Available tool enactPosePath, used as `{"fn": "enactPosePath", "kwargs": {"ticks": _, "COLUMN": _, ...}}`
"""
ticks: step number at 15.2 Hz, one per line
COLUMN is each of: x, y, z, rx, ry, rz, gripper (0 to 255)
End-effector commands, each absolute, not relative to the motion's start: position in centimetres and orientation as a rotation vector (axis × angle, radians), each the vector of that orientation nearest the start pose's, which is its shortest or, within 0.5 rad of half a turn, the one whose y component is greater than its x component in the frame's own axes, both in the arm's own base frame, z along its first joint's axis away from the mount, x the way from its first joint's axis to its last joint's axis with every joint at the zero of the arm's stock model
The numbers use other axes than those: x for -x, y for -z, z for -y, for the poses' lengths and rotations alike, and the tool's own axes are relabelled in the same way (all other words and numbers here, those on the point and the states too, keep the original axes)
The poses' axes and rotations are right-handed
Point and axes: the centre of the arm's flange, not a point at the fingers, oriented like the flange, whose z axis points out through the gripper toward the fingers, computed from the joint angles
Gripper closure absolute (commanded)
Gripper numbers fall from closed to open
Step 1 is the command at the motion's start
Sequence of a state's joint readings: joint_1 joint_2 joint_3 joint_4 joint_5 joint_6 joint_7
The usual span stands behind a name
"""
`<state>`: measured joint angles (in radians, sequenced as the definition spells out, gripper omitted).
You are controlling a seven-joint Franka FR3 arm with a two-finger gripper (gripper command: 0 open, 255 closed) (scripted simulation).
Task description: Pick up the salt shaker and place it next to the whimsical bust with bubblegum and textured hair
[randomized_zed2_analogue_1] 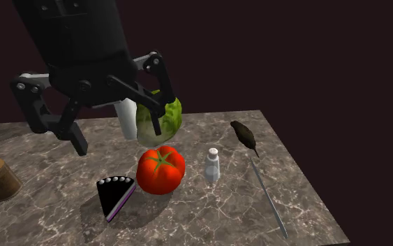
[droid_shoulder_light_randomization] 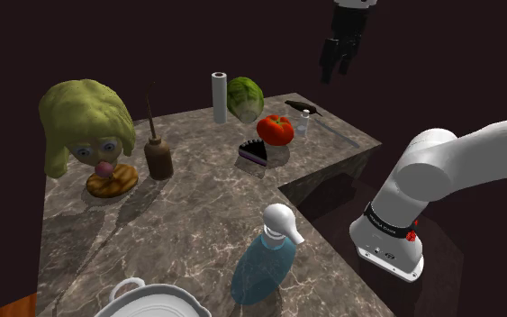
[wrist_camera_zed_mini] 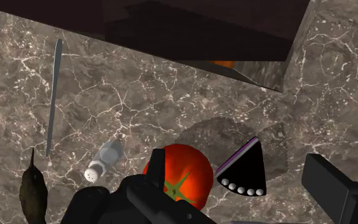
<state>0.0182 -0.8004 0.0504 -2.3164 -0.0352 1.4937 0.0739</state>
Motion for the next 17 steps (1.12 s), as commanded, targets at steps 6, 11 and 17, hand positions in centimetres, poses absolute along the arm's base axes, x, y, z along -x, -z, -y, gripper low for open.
{"fn": "enactPosePath", "kwargs": {"ticks": 6, "x": -31.0, "y": -56.3, "z": 2.6, "rx": 3.18, "ry": 0.056, "rz": -0.096, "gripper": 0}}
{"fn": "enactPosePath", "kwargs": {"ticks": 11, "x": -32.6, "y": -51.8, "z": 7.3, "rx": 3.142, "ry": 0.139, "rz": -0.153, "gripper": 0}}
{"fn": "enactPosePath", "kwargs": {"ticks": 17, "x": -34.6, "y": -46.4, "z": 12.9, "rx": 3.093, "ry": 0.236, "rz": -0.22, "gripper": 0}}
